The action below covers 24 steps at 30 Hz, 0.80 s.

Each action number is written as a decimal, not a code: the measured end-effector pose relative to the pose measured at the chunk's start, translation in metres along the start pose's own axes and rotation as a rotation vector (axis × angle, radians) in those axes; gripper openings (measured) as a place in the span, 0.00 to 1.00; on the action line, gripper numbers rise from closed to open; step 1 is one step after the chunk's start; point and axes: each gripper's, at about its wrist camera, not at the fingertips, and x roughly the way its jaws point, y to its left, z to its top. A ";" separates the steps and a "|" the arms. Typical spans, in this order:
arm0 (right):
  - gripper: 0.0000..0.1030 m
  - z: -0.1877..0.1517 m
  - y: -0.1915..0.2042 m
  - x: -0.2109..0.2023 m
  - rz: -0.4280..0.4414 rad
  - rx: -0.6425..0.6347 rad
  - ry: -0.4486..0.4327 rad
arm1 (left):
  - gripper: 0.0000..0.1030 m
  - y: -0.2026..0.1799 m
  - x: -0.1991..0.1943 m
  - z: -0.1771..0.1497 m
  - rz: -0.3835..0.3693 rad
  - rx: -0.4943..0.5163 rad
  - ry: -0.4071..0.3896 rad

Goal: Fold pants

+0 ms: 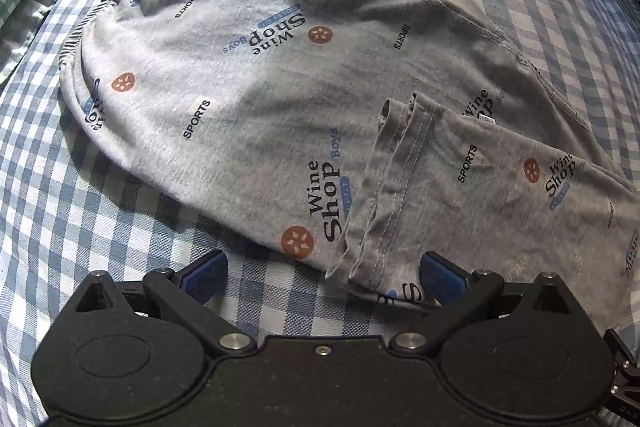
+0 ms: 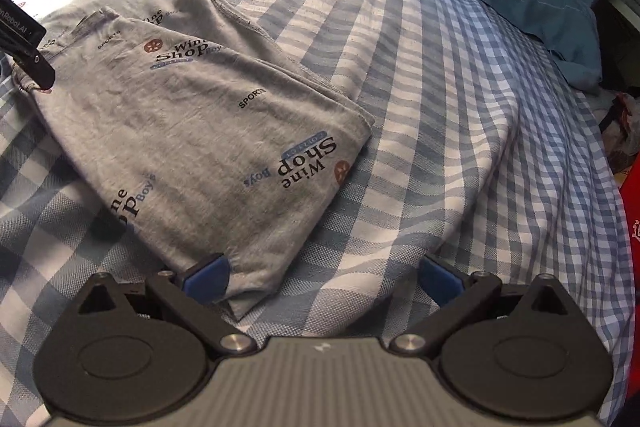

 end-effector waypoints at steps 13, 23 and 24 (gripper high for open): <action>1.00 0.145 0.041 0.019 0.110 -0.099 -0.215 | 0.99 0.144 -0.035 0.031 -0.002 -0.269 -0.183; 1.00 0.281 0.121 0.085 0.154 -0.172 -0.210 | 0.99 0.218 -0.029 0.076 -0.031 -0.329 -0.272; 1.00 0.288 0.127 0.093 0.164 -0.176 -0.191 | 0.99 0.222 -0.026 0.079 -0.038 -0.334 -0.269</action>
